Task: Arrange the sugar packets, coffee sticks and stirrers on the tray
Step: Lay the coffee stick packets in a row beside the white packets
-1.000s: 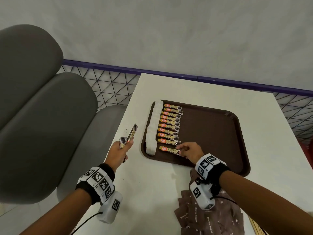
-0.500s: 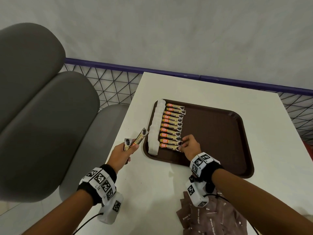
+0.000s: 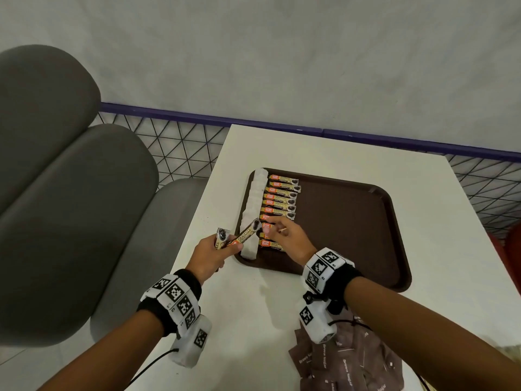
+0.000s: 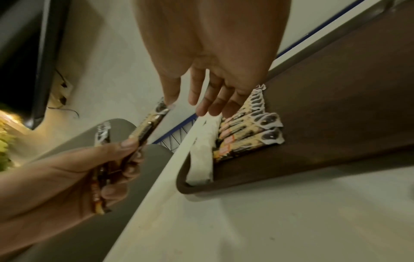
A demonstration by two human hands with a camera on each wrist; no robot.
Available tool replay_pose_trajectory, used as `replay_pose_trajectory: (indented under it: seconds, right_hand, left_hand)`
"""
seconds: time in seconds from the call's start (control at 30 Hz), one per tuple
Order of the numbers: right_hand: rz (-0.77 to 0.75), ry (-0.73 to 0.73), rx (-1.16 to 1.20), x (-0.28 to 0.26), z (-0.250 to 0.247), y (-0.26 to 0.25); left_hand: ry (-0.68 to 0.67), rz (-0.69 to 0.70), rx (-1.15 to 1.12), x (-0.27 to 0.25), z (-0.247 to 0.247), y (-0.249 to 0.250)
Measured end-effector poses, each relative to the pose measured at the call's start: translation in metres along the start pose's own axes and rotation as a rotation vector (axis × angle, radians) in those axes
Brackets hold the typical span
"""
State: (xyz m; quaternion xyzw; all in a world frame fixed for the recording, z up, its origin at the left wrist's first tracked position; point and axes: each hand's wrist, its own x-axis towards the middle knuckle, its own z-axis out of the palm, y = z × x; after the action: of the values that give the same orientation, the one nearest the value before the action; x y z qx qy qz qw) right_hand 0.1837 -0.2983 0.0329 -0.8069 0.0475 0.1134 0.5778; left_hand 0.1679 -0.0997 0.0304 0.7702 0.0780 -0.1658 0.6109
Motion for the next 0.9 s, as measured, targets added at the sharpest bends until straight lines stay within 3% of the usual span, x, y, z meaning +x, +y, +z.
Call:
replay_pose_trajectory:
  seconds: [0.3,0.5,0.77,0.9]
  right_hand:
    - [-0.032,-0.066,0.106,-0.005,0.000,-0.013]
    - [-0.021,-0.015,0.137,-0.010,-0.013,-0.005]
    - [0.169,0.246,0.168,-0.015,-0.038,0.031]
    - [0.272,0.262,0.114,-0.020,-0.039,0.050]
  left_hand:
    - [-0.037,0.005,0.021,-0.007,0.000,0.008]
    - [-0.079,0.009,0.029,-0.007,0.001,0.011]
    - [0.127,-0.067,-0.071,0.001,-0.008,0.000]
    - [0.183,-0.097,-0.121,0.004,-0.014,-0.008]
